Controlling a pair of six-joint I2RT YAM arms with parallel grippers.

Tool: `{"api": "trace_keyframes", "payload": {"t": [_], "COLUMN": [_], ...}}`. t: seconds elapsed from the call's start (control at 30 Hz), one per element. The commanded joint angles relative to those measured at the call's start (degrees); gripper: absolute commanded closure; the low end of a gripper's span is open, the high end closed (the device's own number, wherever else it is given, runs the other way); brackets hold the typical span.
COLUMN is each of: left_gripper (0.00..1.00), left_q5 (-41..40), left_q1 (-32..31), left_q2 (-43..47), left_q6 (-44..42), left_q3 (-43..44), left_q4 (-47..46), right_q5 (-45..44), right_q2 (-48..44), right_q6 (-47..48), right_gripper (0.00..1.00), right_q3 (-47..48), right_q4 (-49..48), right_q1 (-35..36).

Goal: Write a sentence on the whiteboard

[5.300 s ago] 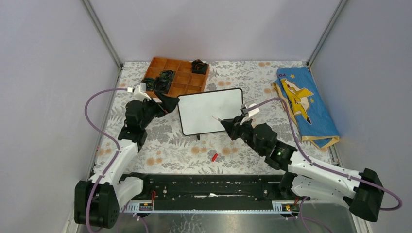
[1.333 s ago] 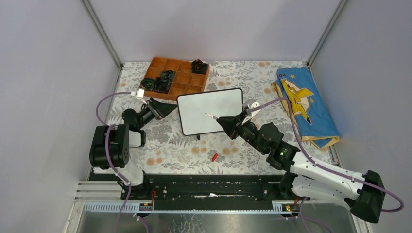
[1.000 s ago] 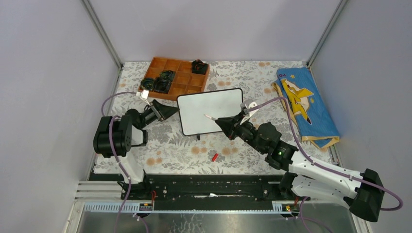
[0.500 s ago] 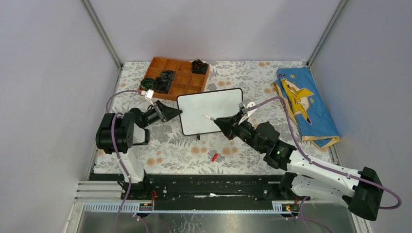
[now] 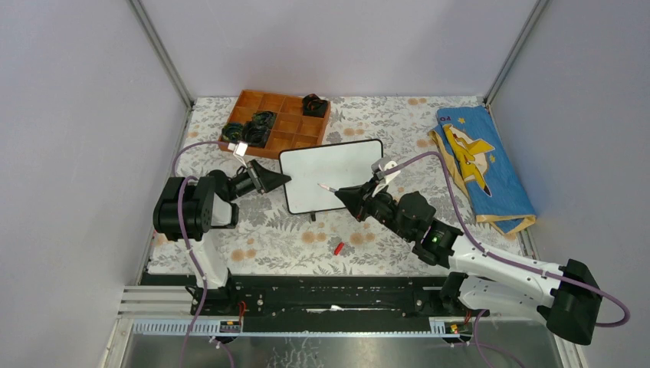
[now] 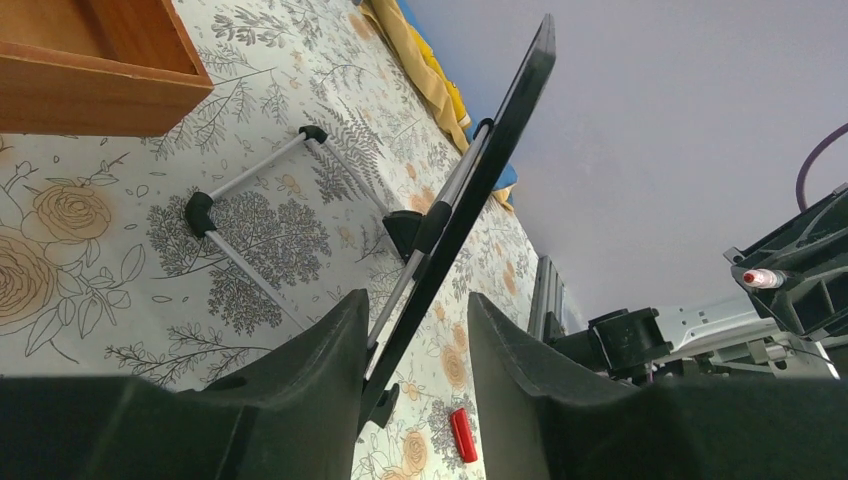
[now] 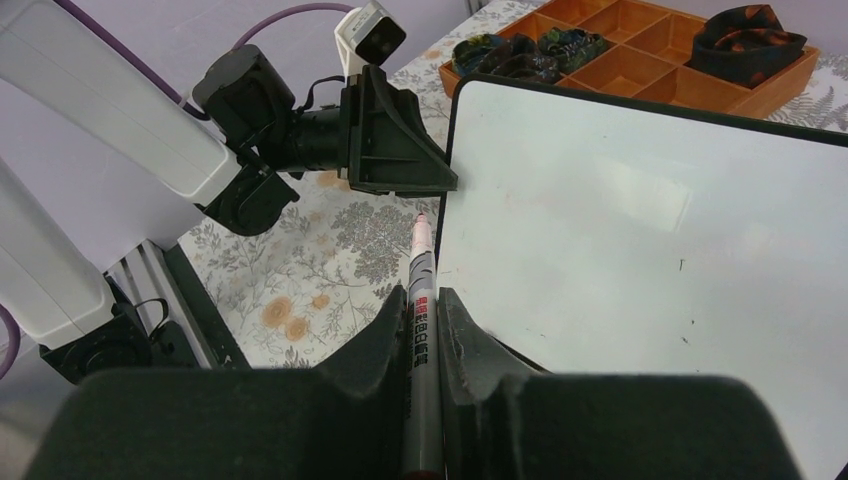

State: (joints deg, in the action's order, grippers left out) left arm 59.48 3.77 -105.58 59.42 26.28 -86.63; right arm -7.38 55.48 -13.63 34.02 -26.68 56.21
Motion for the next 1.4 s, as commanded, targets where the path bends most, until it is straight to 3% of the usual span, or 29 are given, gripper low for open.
{"api": "trace_keyframes", "payload": {"t": [0.0,0.67,1.07,1.37], "left_gripper": [0.54,0.74,0.79,0.81], "left_q5": [1.1,0.0,-0.3,-0.4], "left_q1": [-0.3,-0.2,-0.3,-0.2], "left_q2": [-0.6,-0.3,0.1,0.1], "left_q6": [-1.8,-2.5,-3.4,-4.1], "left_q3": [0.7,0.3,-0.4,-0.7], "left_q4": [-5.0,-5.0,-5.0,-5.0], "right_q5": [1.1,0.4,-10.5,-13.5], "right_q2": [0.4,3.6,11.6,19.8], "right_q6": [-0.4,-0.6,4.0,7.0], "right_gripper": [1.00,1.00,1.00,1.00], "right_q3": [2.6,3.5,7.3,12.5], "right_q4": [-4.0,-4.8,-5.9,-6.5], "right_q1": [0.5,0.5,1.1,2.0]}}
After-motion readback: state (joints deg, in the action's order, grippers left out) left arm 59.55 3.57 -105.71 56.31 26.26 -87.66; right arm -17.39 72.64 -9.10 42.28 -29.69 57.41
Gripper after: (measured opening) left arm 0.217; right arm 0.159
